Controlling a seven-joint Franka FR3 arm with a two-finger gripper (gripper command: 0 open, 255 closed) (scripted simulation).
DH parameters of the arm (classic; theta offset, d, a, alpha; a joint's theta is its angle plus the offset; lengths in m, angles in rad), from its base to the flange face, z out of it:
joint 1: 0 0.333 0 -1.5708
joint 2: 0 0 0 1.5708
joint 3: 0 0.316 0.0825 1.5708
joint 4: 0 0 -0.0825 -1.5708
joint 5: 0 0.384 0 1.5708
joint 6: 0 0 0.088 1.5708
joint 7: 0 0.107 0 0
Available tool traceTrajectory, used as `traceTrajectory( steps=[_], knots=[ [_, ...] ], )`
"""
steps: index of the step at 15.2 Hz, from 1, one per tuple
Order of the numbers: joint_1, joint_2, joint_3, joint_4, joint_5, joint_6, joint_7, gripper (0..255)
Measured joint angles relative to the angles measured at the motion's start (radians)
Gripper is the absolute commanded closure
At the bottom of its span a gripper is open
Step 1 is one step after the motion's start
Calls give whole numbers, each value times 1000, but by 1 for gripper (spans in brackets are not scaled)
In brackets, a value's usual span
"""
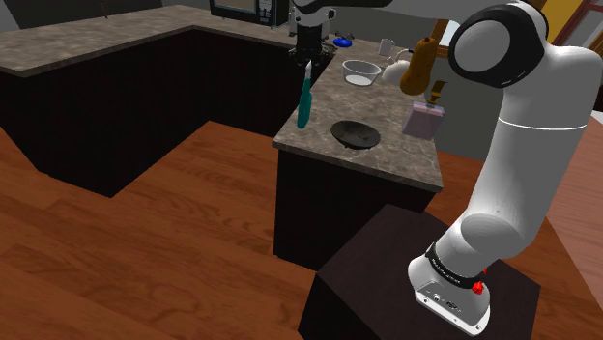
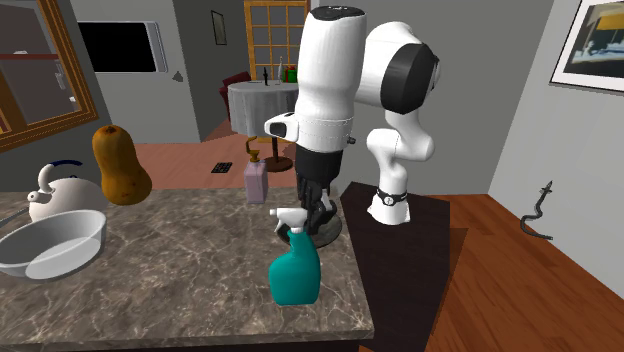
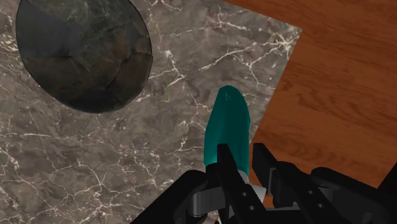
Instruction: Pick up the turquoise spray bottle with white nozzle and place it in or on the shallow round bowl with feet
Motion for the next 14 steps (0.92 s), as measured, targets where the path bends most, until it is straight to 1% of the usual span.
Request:
traceTrajectory(
  steps=[3,6,14],
  knots=[
    [0,0,0,0,0,0,0,255],
    [0,4,0,34,0,-29,-4,255],
    [4,38,-1,191,-1,-151,-17,255]
  ],
)
